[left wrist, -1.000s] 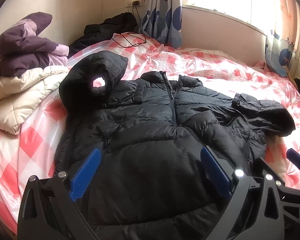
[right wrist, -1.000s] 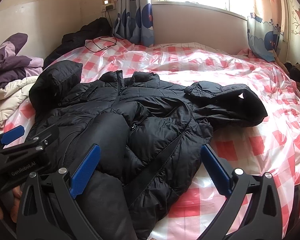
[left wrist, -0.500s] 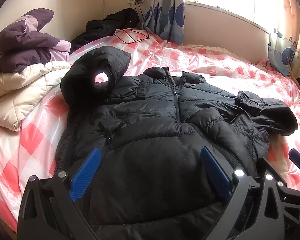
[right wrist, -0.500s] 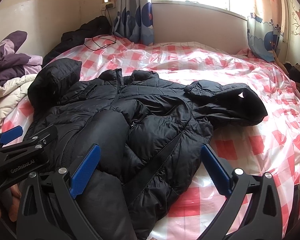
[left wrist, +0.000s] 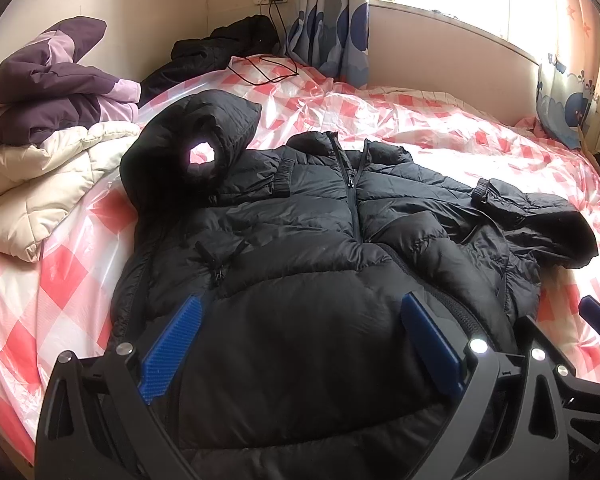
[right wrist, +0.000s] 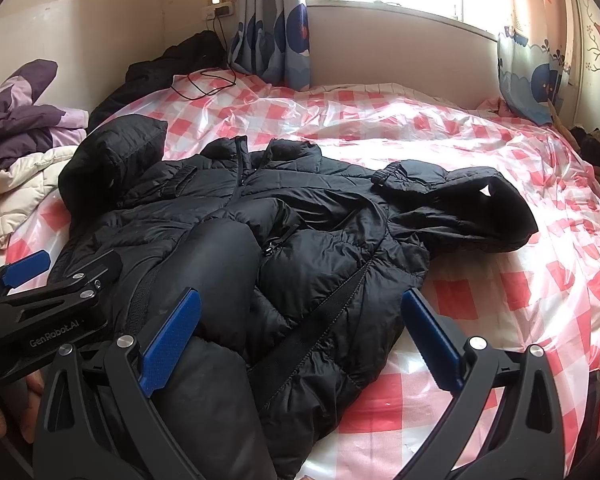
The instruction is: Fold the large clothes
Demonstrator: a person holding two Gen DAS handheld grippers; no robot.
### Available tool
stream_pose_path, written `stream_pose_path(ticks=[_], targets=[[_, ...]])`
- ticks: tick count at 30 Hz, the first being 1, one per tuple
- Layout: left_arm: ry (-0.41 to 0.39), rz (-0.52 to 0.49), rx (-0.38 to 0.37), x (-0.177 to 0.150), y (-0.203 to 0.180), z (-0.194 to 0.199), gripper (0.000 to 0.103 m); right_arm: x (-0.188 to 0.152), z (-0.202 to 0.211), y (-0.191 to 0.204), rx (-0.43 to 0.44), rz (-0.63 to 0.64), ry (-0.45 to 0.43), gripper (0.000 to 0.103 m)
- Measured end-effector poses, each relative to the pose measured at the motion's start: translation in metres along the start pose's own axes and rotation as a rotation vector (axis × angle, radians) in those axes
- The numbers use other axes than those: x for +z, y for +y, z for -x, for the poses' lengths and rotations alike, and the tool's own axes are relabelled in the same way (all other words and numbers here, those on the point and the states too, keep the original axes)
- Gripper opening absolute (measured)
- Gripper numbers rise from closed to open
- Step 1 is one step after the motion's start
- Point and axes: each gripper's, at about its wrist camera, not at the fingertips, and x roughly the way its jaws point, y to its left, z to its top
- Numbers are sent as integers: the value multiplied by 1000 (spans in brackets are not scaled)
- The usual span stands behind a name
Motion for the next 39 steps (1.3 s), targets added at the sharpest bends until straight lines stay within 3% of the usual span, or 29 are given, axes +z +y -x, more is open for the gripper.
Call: stream_pose_path(ticks=[20,27,29,32,36,39], targets=[[-2,8,4,0,4,-4,96,3,-2,-6,-16,27,4,97],[17,74,-21,9,28,-13,96,52,5,-115,-263,-61,-64,97],[16,91,-27,12,32,-13,96,68,-8,-136,-389,31,-54,97],[3,102,-37,14,35,-8,96,77,-43,-159,-457,156,40,97],[-17,86,-15,17,29,-7,96,79,-105,-164,-622,432,144,97],[-10,73,-16,17,23,-10,96,89,-146,-181,-658,443,226,97]])
